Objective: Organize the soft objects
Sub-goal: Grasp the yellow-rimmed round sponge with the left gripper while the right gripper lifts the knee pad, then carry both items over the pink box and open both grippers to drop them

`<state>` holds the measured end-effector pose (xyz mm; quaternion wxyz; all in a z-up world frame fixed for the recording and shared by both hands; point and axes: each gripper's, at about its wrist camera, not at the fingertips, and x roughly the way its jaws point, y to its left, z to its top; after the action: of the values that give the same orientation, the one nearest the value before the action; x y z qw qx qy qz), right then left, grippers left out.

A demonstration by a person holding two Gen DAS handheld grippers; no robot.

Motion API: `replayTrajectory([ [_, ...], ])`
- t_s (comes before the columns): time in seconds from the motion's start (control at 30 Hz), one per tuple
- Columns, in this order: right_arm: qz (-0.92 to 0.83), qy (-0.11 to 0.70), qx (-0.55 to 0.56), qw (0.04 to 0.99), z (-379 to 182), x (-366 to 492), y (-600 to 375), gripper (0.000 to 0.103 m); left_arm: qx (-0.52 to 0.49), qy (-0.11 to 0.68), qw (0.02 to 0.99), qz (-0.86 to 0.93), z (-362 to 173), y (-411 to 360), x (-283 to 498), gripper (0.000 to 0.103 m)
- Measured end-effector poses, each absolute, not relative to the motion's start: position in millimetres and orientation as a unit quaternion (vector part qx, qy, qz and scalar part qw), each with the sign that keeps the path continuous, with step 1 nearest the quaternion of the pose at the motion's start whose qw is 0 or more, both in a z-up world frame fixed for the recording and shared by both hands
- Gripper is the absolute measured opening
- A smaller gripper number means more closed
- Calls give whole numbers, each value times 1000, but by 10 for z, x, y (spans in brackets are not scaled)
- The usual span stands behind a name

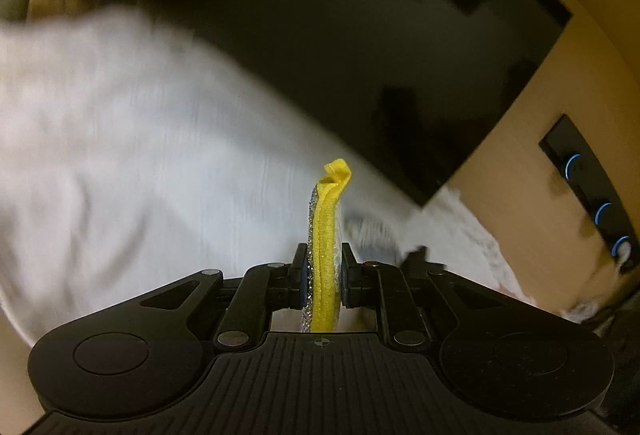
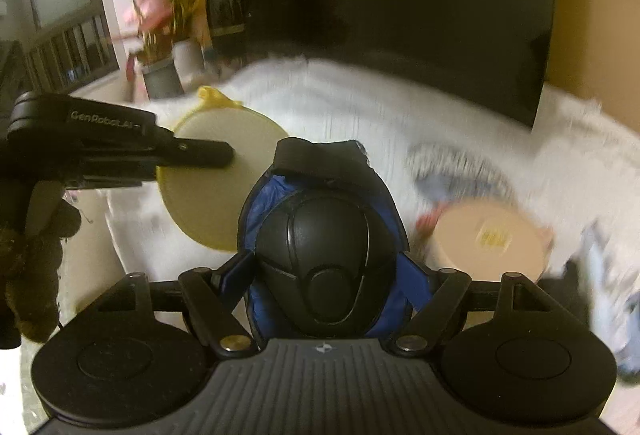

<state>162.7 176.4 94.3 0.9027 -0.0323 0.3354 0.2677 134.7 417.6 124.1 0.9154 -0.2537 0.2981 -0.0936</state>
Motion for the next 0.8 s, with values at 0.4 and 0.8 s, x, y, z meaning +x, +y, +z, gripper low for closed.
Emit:
replayTrajectory([
  [0.4, 138, 245, 6, 960, 2352, 1749, 220, 77, -199, 244, 914, -255, 2253, 2882, 1868, 17],
  [0.8, -82, 284, 69, 953, 2252, 1326, -1780, 77, -177, 378, 803, -425, 1782, 718, 2483, 17],
])
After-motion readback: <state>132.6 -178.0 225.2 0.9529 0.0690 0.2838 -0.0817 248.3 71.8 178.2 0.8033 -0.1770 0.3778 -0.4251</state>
